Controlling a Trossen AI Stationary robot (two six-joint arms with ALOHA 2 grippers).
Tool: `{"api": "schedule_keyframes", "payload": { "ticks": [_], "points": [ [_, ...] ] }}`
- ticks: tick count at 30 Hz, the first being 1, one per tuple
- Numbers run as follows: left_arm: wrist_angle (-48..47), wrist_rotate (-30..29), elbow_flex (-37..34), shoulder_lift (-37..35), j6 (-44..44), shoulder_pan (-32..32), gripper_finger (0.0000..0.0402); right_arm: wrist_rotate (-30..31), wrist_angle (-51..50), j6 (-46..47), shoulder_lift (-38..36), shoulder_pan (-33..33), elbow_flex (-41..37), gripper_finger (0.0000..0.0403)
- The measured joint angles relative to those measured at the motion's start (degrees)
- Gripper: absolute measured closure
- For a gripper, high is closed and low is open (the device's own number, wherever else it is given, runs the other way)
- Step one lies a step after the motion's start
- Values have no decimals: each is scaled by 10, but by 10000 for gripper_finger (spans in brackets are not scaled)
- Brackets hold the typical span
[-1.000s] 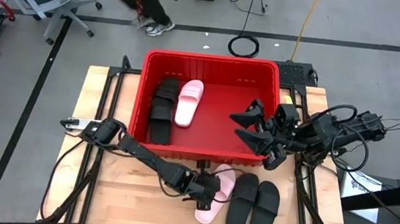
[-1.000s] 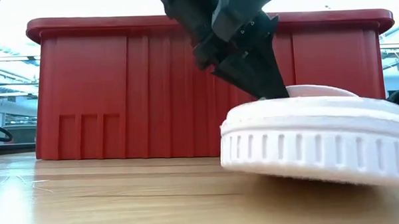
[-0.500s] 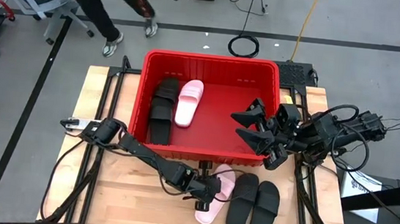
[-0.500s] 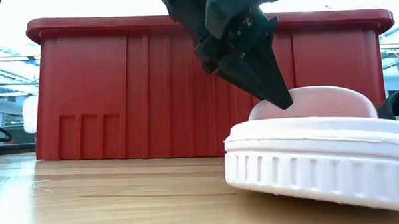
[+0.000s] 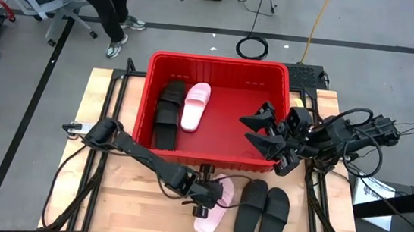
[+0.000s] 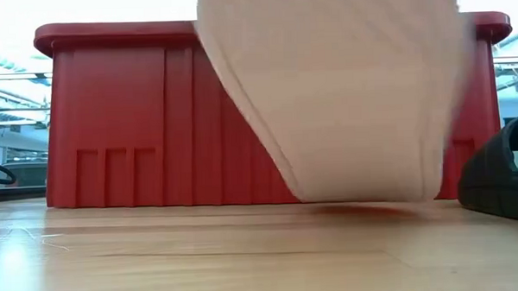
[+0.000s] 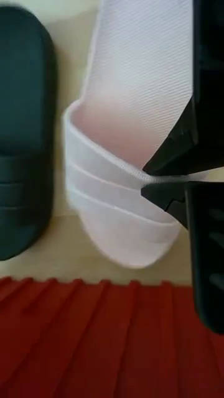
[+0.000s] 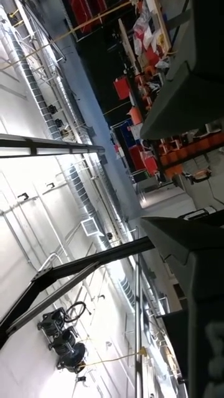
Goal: Pick and place slides into bin
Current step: Put the pink slide into the red bin
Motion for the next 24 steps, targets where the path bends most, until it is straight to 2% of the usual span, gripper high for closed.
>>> {"api": "schedule_keyframes", "payload": {
  "ticks": [18, 24],
  "points": [
    [-5, 26, 0, -137, 32, -15, 401, 1, -3, -76, -41, 0, 0, 197],
    [19, 26, 0, -179, 32, -22, 401, 29, -6, -103, -48, 0, 0, 197]
  ]
}}
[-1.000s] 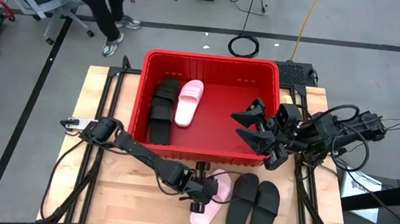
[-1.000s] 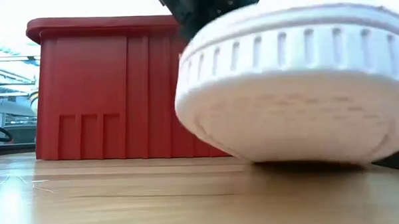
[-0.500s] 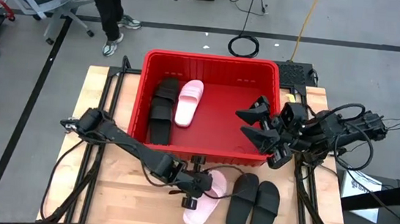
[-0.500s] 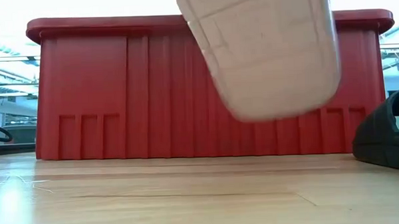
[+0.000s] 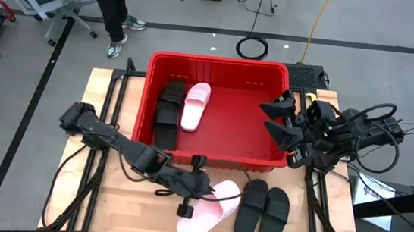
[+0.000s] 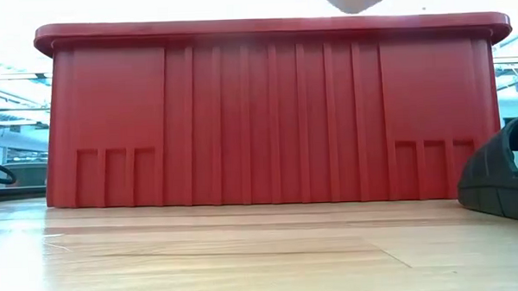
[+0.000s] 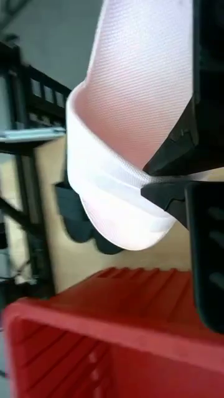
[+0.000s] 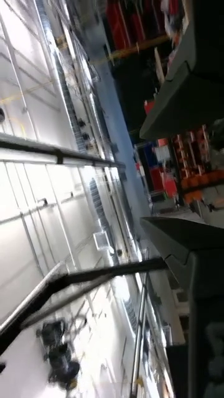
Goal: Pick and place slides into bin
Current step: Put the pink slide into the red bin
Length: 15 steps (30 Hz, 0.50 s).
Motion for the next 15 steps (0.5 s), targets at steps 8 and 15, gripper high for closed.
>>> {"api": "schedule_keyframes", "payload": {
  "ticks": [8, 15],
  "points": [
    [78, -24, 0, -45, 29, 0, 401, 34, 3, -35, 0, 0, 0, 197],
    [95, -65, 0, -85, 94, 4, 401, 42, 29, -73, -5, 0, 0, 197]
  ]
}}
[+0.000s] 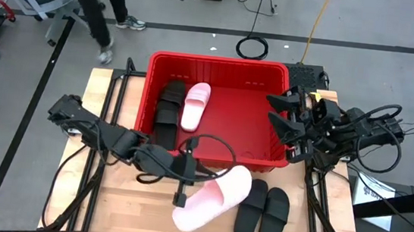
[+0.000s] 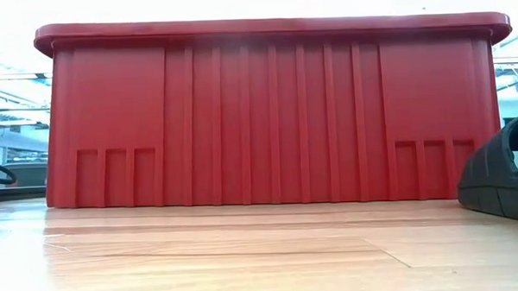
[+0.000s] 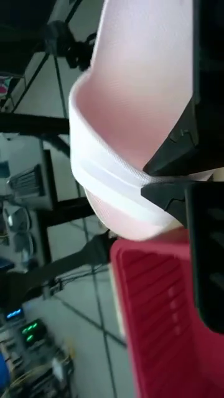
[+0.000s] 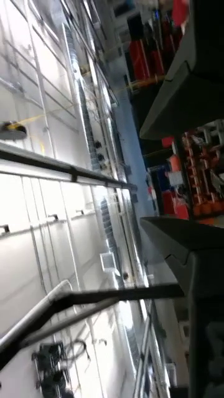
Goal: Pick and place slides into bin
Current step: Put the pink slide into the red bin
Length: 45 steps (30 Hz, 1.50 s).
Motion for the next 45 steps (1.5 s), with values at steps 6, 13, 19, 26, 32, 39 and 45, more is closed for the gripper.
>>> {"api": "schedule_keyframes", "payload": {
  "ticks": [6, 13, 19, 26, 32, 39, 45],
  "points": [
    [-7, -42, 0, -35, 50, 14, 401, 40, 16, -42, -14, 0, 0, 197],
    [-18, -131, 0, -75, 118, 46, 401, 84, 13, -62, -20, 0, 0, 197],
    [-81, -204, 0, -97, 152, 82, 401, 142, 9, -75, -19, 0, 0, 197],
    [-165, -244, 1, -99, 174, 126, 401, 171, 9, -84, -19, -8, 0, 197],
    [-220, -289, 0, -98, 170, 169, 401, 171, 9, -78, -19, -20, 0, 197],
    [-250, -280, -13, -98, 131, 239, 401, 171, 9, -78, -19, -37, 0, 197],
    [-243, -251, -91, -97, 96, 281, 401, 171, 9, -77, -19, -45, 0, 197]
  ]
}}
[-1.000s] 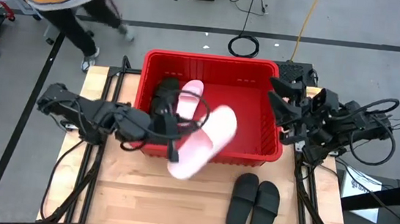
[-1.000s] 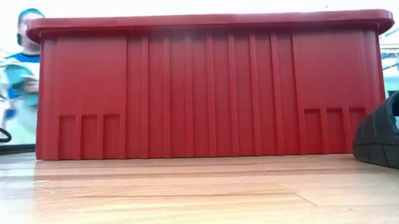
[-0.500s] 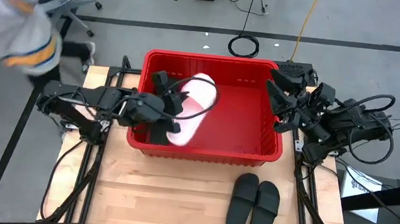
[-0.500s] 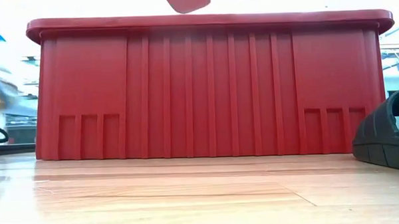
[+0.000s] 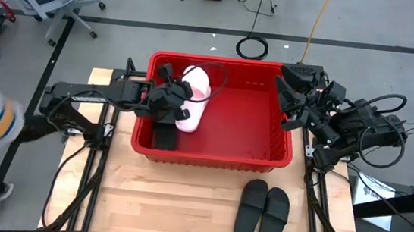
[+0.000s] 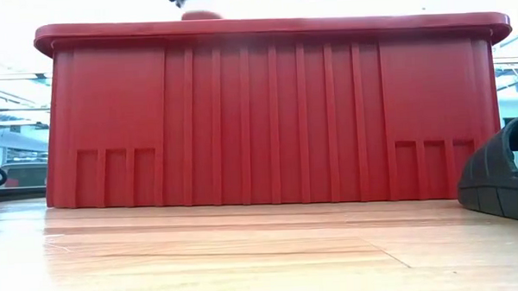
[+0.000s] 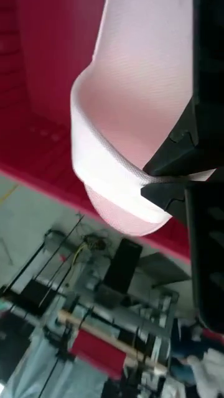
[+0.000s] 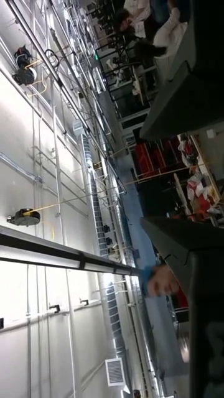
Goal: Pick and place slides into bin
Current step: Put the pink slide into the red bin
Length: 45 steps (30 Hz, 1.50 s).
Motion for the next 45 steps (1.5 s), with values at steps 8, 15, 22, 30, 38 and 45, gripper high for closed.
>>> {"api": "schedule_keyframes", "payload": {
  "ticks": [8, 15, 22, 30, 38, 45],
  "points": [
    [119, 51, -125, 0, -25, 10, 401, 0, 0, -1, 0, 0, 0, 197],
    [177, 52, -204, 0, -78, 10, 401, 0, -12, 4, 0, 0, 0, 197],
    [243, 57, -273, 0, -103, 10, 401, 0, -16, 17, 2, -4, 0, 197],
    [262, 64, -328, 0, -146, 10, 401, 0, -18, 19, 2, -4, 0, 197],
    [307, 90, -374, 0, -152, 9, 401, 0, -28, 28, 2, -16, 0, 197],
    [332, 101, -389, -1, -131, 15, 401, 0, -33, 43, 2, -36, 0, 197]
  ]
}}
